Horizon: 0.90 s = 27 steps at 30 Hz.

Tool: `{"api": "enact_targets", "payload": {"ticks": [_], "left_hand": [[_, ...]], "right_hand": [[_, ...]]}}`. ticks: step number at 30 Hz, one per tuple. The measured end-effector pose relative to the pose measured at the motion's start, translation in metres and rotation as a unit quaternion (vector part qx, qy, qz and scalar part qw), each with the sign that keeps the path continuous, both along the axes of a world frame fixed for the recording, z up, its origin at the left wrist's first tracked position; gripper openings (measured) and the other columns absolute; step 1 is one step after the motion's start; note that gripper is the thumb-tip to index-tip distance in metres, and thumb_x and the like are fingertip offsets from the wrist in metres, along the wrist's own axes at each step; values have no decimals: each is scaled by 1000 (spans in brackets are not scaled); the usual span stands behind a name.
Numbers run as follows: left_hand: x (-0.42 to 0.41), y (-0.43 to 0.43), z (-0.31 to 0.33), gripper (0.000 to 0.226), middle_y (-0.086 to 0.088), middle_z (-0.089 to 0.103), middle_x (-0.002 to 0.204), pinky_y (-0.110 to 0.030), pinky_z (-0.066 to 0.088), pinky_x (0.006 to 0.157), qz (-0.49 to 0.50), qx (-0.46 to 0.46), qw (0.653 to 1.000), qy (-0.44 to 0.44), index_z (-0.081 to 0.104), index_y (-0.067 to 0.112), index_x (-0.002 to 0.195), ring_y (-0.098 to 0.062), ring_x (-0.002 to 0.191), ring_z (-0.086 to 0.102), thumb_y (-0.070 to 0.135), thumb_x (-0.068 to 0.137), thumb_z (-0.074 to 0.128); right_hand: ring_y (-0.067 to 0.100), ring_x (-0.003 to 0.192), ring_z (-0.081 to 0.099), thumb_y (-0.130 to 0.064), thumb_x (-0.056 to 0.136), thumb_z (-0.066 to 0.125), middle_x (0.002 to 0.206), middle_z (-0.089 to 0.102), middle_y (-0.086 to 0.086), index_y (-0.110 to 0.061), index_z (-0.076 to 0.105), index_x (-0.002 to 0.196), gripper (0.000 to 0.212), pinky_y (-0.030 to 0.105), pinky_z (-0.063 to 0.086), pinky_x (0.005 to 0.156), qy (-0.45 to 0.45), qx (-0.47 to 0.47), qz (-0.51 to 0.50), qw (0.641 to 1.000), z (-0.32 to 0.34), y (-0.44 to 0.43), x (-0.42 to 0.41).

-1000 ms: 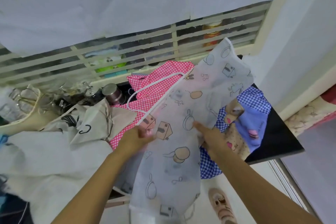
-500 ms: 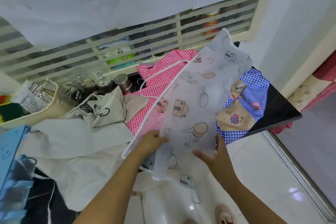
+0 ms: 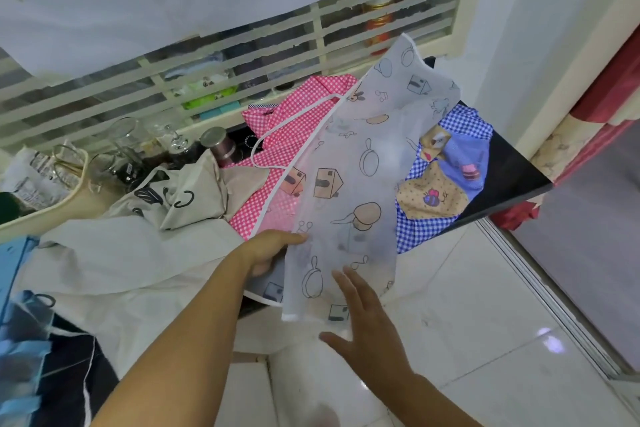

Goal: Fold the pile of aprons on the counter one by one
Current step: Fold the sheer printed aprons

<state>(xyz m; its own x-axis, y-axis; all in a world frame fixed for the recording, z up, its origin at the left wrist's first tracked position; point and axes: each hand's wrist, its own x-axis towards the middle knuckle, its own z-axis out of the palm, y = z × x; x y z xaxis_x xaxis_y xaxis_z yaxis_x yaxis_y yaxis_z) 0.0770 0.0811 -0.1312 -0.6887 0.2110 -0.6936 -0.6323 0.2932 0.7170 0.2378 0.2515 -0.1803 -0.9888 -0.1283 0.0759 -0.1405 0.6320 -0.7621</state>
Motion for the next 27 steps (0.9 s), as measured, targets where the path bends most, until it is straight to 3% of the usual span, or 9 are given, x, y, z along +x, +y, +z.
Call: {"api": "enact_targets", "payload": {"ticks": [3,6,9,13,16,19,23,25,27], "left_hand": [[5,2,-2,29,-11,66,120,-39,48,98,-2,16,999,34,60,14,117,-27,111,61,32,94,56],[3,-5,-2,48,2,64,126,-32,50,93,-53,59,997,8,55,27,129,-17,115,60,56,95,38],[-1,-12,1,61,7,48,144,-35,36,110,-133,89,986,-49,39,36,143,-17,133,44,66,92,24],[-3,-8,6,80,0,31,154,-30,20,114,-247,26,967,-52,26,21,151,-16,144,24,70,87,16],[-9,-10,3,99,0,40,150,-36,8,120,-294,-12,955,-40,50,17,138,-15,142,27,82,73,14],[-15,-10,-2,82,-4,39,150,-34,20,118,-324,-103,940,21,39,15,145,-19,136,37,72,88,28],[-29,7,-5,59,-2,31,154,-24,23,112,-424,-172,877,145,24,15,151,-21,139,33,33,100,47],[-32,31,3,45,-6,48,141,-16,33,99,-434,-185,850,235,39,9,142,-22,128,47,19,99,48],[-34,58,8,32,-12,61,119,-30,44,95,-380,-198,837,340,52,7,126,-27,109,58,7,95,47]], "right_hand": [[-2,141,-3,-76,74,47,154,-9,-19,-38,-13,145,101,24,27,111,-64,-26,-66,995,17,-33,-13],[16,147,-4,-65,78,59,158,-17,-1,-23,-15,149,111,31,23,115,-116,-12,-172,978,41,-65,-44],[37,145,10,-59,71,71,158,-12,18,-10,-6,152,122,45,31,111,-104,109,-255,955,50,-88,-79],[37,140,25,-19,93,54,150,-33,17,-15,-23,148,94,39,43,98,-150,209,-256,932,56,-96,-105],[32,112,55,-8,93,48,154,15,16,-18,-2,152,79,35,46,77,-163,169,-251,939,74,-72,-103],[37,101,59,-7,87,49,123,55,17,-14,38,138,53,36,46,78,-150,86,-314,933,95,-27,-87],[30,84,56,-18,87,52,98,64,10,-17,51,109,22,31,37,63,-158,176,-328,914,116,20,-66],[23,79,54,-22,88,53,91,61,5,-16,52,95,9,30,35,61,-170,218,-289,917,122,29,-71],[21,79,54,-22,87,56,89,58,5,-11,54,84,12,26,35,58,-174,196,-254,931,125,34,-77]]}}
